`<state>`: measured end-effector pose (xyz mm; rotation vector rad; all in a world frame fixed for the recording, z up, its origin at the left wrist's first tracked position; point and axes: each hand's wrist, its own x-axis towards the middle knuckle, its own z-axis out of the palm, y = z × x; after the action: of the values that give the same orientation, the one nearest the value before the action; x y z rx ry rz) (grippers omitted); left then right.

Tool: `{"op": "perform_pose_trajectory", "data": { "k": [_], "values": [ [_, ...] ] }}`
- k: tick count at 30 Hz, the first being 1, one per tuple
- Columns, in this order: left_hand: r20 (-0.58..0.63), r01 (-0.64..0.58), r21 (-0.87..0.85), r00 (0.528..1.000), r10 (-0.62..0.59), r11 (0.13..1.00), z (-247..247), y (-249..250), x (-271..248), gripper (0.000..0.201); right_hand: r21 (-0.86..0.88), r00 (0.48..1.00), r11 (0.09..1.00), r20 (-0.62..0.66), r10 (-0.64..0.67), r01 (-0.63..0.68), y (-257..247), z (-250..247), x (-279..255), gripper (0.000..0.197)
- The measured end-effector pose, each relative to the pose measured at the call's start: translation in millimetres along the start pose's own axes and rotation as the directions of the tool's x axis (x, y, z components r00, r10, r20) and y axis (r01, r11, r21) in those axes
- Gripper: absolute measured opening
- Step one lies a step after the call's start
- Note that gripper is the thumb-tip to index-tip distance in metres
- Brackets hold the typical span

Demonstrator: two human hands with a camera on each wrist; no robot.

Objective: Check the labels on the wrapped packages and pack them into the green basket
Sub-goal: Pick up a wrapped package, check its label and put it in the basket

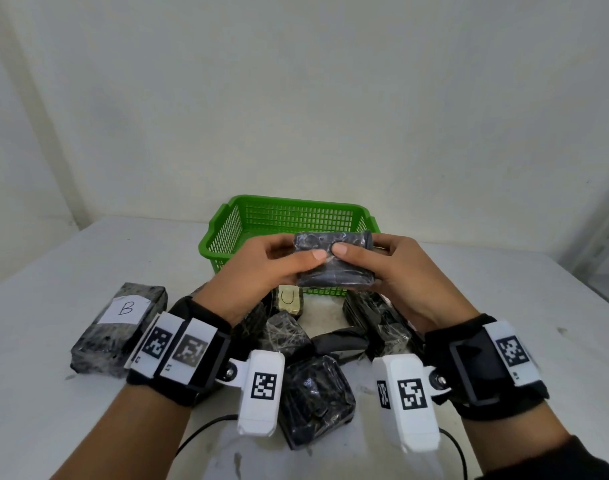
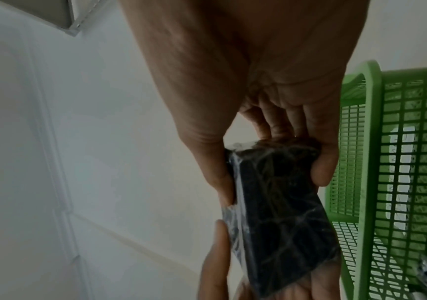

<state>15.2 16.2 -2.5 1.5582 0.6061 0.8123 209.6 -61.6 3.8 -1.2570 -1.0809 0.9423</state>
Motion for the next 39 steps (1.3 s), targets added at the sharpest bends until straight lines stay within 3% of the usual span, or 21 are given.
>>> {"op": "perform_pose_trajectory", "data": {
  "k": [6, 11, 15, 19, 23, 26, 29, 34, 39],
  "values": [
    [-0.049, 0.006, -0.068, 0.999, -0.01, 0.998, -6, -2, 4, 0.064, 0.025, 0.992, 0.998, 0.116, 0.058, -0.062, 0, -3, -4, 0.06],
    [-0.022, 0.01, -0.129, 1.0, -0.013, 0.992, 0, 1, 4, 0.053, 0.009, 0.998, 1.0, 0.067, 0.01, -0.011, -5, -3, -1, 0.068],
    [-0.054, -0.021, -0.107, 0.998, 0.016, 0.994, -4, 2, 6, 0.055, 0.046, 0.998, 0.999, 0.066, -0.003, 0.0, -6, 1, -2, 0.074],
    [0.009, 0.014, -0.089, 1.0, -0.013, 0.996, -1, 4, 4, 0.06, 0.05, 0.999, 0.998, -0.008, -0.048, 0.048, -4, 0, 0, 0.075],
    [-0.034, 0.002, -0.093, 0.999, -0.005, 0.996, -4, 1, 6, 0.066, 0.05, 0.999, 0.999, 0.039, -0.008, 0.006, -5, -2, 0, 0.073],
    [-0.033, 0.01, -0.146, 0.999, -0.015, 0.989, -4, -1, 5, 0.06, 0.024, 0.999, 1.0, 0.044, 0.009, -0.01, -5, -5, 2, 0.08],
    [0.009, 0.027, -0.16, 1.0, -0.026, 0.987, 0, -3, 4, 0.056, -0.003, 1.0, 1.0, 0.017, -0.023, 0.023, -8, -9, 2, 0.082],
    [-0.017, -0.014, -0.103, 1.0, 0.013, 0.995, 0, -3, 8, 0.068, -0.029, 0.999, 0.998, 0.022, -0.047, 0.047, -5, -9, 1, 0.072],
    [-0.012, -0.042, -0.065, 0.999, 0.042, 0.997, -1, -1, 6, 0.067, -0.012, 0.993, 0.993, 0.006, -0.115, 0.115, -3, -12, 2, 0.085]
  ]
}}
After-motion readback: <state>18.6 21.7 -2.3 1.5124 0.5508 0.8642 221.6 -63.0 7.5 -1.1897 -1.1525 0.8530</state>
